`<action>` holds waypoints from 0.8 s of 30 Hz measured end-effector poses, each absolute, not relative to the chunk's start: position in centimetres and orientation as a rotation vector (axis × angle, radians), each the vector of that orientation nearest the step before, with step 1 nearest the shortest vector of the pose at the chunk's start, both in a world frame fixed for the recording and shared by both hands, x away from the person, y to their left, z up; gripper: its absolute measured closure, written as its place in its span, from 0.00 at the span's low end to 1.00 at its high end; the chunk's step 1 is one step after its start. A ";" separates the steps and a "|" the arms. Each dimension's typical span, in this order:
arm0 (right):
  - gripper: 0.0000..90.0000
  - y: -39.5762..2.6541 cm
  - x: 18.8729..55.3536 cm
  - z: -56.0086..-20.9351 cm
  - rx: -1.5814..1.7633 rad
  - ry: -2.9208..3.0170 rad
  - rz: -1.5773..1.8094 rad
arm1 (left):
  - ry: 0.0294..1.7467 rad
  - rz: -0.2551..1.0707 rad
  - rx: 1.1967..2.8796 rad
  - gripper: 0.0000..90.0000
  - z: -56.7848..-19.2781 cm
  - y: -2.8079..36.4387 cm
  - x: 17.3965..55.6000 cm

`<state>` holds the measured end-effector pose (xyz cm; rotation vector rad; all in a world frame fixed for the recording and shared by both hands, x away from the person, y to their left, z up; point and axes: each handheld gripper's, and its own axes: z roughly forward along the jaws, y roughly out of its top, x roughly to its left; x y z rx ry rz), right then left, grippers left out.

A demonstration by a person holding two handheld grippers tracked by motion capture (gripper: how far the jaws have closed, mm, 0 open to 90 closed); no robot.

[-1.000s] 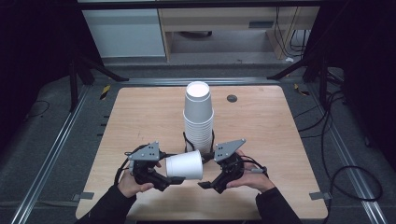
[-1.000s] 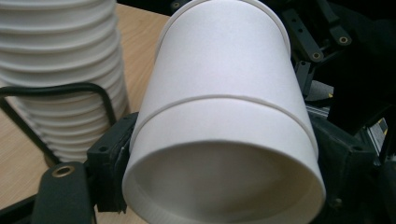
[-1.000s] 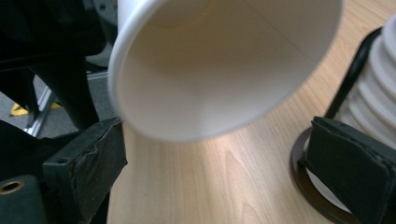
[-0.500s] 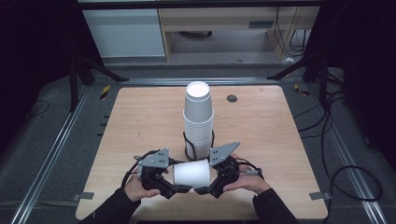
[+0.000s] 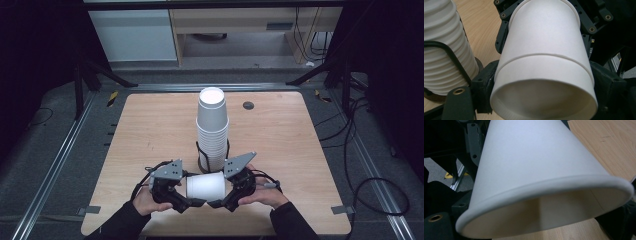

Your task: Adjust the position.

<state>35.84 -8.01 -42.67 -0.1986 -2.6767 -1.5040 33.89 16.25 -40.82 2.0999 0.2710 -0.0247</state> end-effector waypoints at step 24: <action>0.09 -7.7 36.3 -43.3 -0.247 -2.966 -1.185 | 0.289 0.088 2.370 0.14 -42.9 15.4 34.7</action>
